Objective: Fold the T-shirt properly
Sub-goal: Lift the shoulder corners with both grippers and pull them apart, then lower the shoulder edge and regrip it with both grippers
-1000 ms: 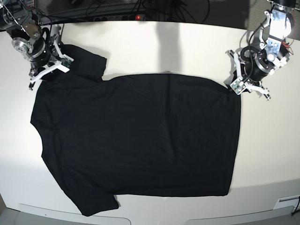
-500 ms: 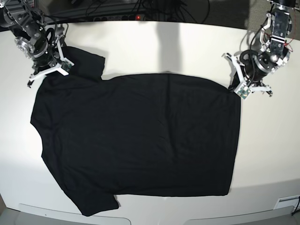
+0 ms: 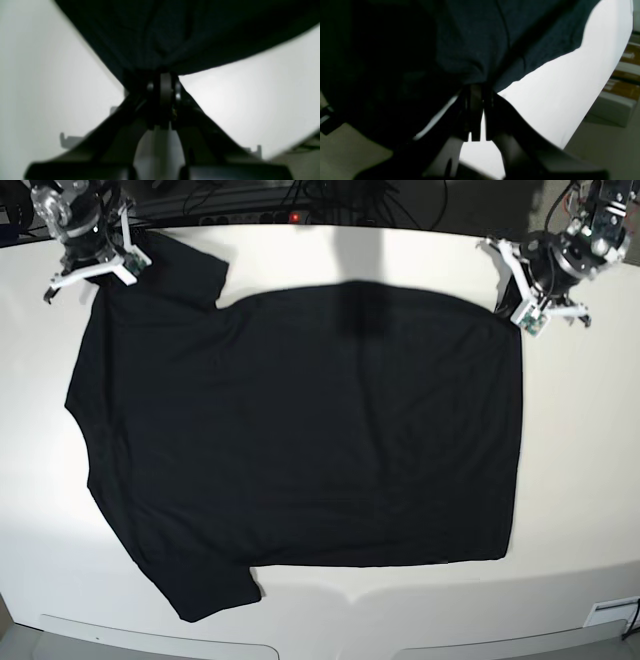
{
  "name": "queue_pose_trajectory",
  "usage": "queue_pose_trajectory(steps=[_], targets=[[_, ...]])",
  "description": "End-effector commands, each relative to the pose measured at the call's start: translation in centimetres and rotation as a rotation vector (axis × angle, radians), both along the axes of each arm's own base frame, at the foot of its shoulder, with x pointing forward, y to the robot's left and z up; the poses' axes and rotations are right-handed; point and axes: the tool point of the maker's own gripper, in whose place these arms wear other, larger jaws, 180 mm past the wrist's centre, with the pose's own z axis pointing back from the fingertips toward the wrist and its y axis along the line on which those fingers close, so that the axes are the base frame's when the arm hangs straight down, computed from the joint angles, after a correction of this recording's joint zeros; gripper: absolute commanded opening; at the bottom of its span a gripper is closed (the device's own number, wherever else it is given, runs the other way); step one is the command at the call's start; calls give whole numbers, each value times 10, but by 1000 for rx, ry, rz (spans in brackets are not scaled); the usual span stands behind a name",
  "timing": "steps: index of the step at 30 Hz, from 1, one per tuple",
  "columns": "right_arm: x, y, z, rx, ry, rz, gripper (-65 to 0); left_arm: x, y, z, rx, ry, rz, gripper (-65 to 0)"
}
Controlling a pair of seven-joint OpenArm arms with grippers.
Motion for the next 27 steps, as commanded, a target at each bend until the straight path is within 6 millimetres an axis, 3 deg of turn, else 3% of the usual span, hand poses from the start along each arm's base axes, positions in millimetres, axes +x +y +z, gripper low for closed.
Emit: queue_pose_trajectory(steps=[1,7,15,21,27], targets=[[0,-3,11,1,-38,-15,-650,-1,2,8,-1,-17,-10,-650],[-34,-2,23,-10,-29,-25,-650,-14,14,35,12,-68,17,-650],[-52,11,46,-35,-94,-26,-650,-20,40,70,76,-133,57,-650],[-36,12,66,-52,-179,-26,-650,-11,54,86,109,-182,82,-650],[20,-1,94,-52,-349,-38,-650,18,44,106,68,-324,83,-650]])
